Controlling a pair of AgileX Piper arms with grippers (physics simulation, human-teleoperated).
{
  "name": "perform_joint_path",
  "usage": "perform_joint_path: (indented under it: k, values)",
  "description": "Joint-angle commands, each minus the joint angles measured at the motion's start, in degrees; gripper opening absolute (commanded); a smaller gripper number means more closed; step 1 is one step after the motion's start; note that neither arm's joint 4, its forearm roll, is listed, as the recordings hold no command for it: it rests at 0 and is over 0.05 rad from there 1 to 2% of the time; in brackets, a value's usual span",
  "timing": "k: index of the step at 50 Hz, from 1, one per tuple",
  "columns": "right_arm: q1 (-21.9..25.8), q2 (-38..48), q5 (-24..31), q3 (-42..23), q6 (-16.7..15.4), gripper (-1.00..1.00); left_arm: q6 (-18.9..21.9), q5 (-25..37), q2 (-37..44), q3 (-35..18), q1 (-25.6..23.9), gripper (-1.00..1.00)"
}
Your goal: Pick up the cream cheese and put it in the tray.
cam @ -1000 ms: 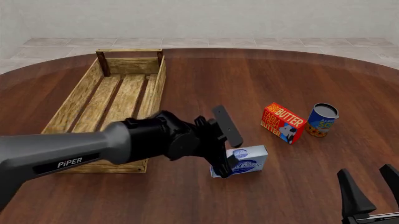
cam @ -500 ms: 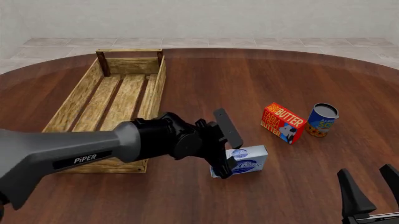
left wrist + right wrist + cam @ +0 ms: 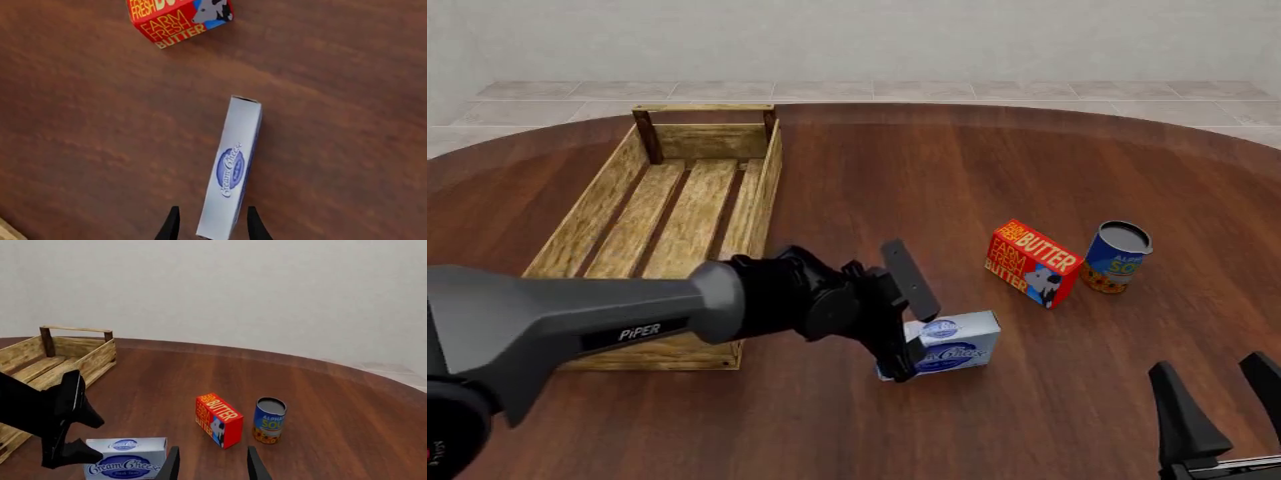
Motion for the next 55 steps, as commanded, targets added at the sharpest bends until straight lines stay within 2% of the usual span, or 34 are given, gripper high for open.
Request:
perform_joint_path:
  k: [1,17,55]
  values:
    - [-0.1,0.0,0.1,0.0,0.0,1.0,-0.4,-0.5,1.2,0.1,0.4,1.0]
    - [-0.2,0.0,0.0,0.0,0.2,1.0,-3.0,-2.0,2.0,1.4,-0.7,1.0]
    - [-0.4,0.0,0.1,0.0,0.7,1.0,-2.7,-2.7,3.8,1.7,-0.1,1.0]
